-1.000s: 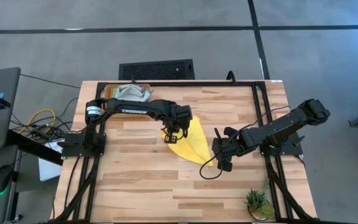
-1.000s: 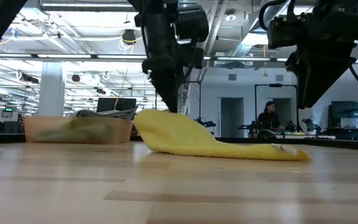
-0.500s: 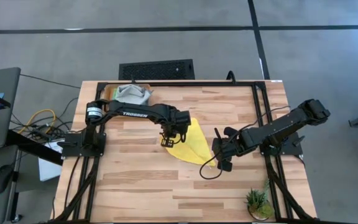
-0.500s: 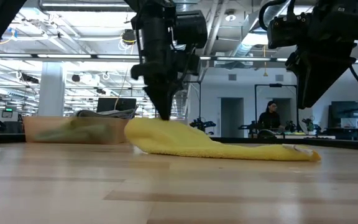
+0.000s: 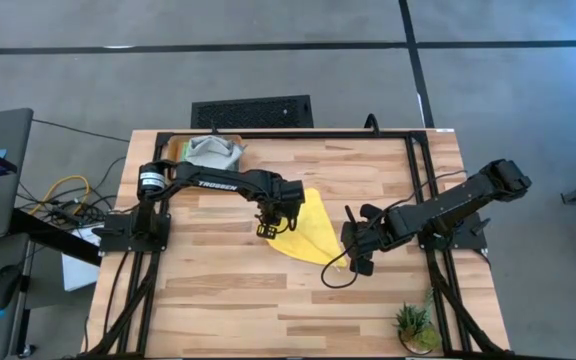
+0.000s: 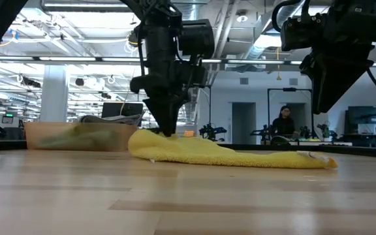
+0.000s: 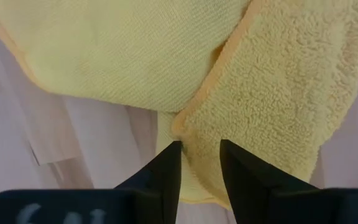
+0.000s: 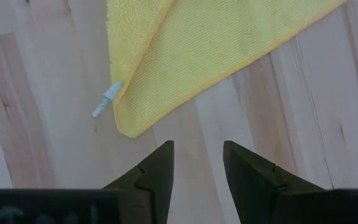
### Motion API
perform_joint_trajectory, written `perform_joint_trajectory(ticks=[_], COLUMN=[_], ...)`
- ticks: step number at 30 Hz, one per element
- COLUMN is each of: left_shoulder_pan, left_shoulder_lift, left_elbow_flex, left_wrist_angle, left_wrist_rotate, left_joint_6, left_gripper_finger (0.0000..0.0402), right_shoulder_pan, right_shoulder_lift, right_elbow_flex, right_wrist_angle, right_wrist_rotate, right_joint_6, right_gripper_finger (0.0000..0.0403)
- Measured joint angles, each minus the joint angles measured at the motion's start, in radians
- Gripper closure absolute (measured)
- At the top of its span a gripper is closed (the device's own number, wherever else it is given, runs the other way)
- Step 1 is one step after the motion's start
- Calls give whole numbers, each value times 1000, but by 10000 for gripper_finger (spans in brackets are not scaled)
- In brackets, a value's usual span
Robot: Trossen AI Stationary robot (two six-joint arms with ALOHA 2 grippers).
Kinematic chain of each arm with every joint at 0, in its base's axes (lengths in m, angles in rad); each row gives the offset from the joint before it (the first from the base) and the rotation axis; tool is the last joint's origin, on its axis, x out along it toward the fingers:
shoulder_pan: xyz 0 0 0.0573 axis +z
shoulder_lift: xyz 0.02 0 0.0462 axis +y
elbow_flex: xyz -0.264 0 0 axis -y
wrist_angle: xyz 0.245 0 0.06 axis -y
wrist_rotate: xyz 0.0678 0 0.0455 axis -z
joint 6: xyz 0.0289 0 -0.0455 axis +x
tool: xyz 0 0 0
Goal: Fold microfiber towels
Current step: Fold the yellow microfiber cloth
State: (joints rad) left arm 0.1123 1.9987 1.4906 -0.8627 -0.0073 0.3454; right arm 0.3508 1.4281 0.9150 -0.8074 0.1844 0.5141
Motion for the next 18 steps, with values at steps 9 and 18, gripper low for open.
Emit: perform_joint_trajectory(ticks=[9,18], left_shoulder_pan=[0,-4], left_shoulder_lift=[0,0], left_elbow_flex=[-2,-2], left_wrist_angle=[20,23], left_wrist_rotate=[-54,-121], left_joint_6=[-10,-13], left_gripper_finger=[339,399], right_shoulder_pan=[0,0], right_shoulder_lift=[0,0], right_elbow_flex=[0,0], right_wrist_angle=[1,0], right_wrist_rotate=[0,0], right_joint_6=[1,1], right_gripper_finger=[242,242])
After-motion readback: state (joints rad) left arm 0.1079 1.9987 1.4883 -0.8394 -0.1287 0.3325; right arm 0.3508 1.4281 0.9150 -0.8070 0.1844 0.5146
